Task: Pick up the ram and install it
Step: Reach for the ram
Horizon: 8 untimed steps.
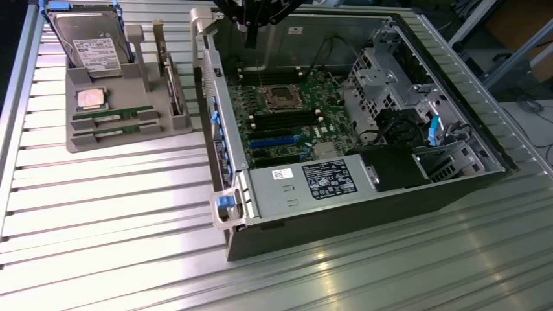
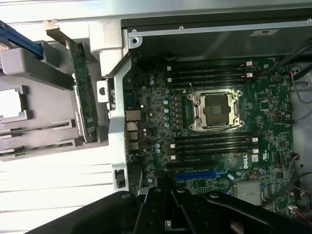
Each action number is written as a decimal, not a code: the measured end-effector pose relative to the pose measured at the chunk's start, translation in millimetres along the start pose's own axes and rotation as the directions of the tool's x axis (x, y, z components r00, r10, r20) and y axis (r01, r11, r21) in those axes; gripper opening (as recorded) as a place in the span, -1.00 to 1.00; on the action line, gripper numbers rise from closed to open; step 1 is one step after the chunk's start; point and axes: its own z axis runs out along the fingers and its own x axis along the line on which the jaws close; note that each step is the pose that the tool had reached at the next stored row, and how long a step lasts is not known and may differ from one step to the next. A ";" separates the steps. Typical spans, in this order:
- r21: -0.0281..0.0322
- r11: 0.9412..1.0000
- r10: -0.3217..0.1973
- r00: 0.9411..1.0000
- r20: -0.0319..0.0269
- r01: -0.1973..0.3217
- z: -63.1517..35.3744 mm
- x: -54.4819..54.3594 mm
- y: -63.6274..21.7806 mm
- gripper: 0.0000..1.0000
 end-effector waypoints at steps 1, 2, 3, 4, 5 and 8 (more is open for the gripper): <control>0.000 1.000 0.000 1.000 0.000 0.000 0.0 0.1 0.0 -0.79; 0.000 1.000 0.000 1.000 0.000 0.000 0.0 0.4 0.0 -0.79; 0.000 1.000 0.000 1.000 0.000 0.000 0.0 0.6 0.0 -0.79; 0.000 1.000 0.000 1.000 0.000 0.000 0.0 0.9 -0.1 -0.79; 0.000 1.000 0.000 1.000 0.000 0.000 0.0 1.0 -0.1 -0.79; 0.000 1.000 0.000 1.000 0.000 0.000 -0.1 2.0 -0.1 -0.79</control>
